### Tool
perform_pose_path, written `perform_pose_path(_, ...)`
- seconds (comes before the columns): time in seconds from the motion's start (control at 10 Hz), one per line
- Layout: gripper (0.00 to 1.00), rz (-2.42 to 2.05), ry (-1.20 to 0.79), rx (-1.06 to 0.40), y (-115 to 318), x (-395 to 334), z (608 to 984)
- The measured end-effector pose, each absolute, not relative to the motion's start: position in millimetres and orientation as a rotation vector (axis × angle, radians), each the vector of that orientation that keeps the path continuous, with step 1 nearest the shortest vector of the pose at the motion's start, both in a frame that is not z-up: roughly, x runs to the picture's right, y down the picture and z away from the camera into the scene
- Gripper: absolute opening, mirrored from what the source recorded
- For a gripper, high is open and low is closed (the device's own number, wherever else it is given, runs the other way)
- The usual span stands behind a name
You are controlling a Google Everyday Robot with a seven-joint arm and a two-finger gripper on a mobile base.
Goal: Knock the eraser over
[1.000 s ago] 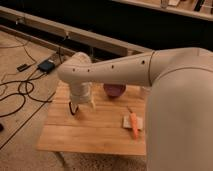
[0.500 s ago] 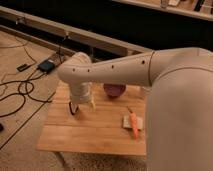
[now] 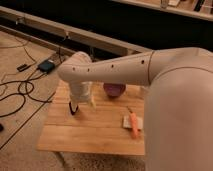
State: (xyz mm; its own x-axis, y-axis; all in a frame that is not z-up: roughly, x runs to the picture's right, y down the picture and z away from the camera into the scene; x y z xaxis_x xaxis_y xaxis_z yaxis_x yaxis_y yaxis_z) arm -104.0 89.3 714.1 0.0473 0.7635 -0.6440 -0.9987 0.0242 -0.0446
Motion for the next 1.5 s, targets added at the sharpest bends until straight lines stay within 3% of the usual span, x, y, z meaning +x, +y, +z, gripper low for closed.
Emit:
perform_pose_path(0.7, 0.65, 1.511, 0.391, -0.548, 8, -125, 786)
perform_pose_path(1.5, 0.65, 1.380, 0.457, -0.607, 1, -186, 858)
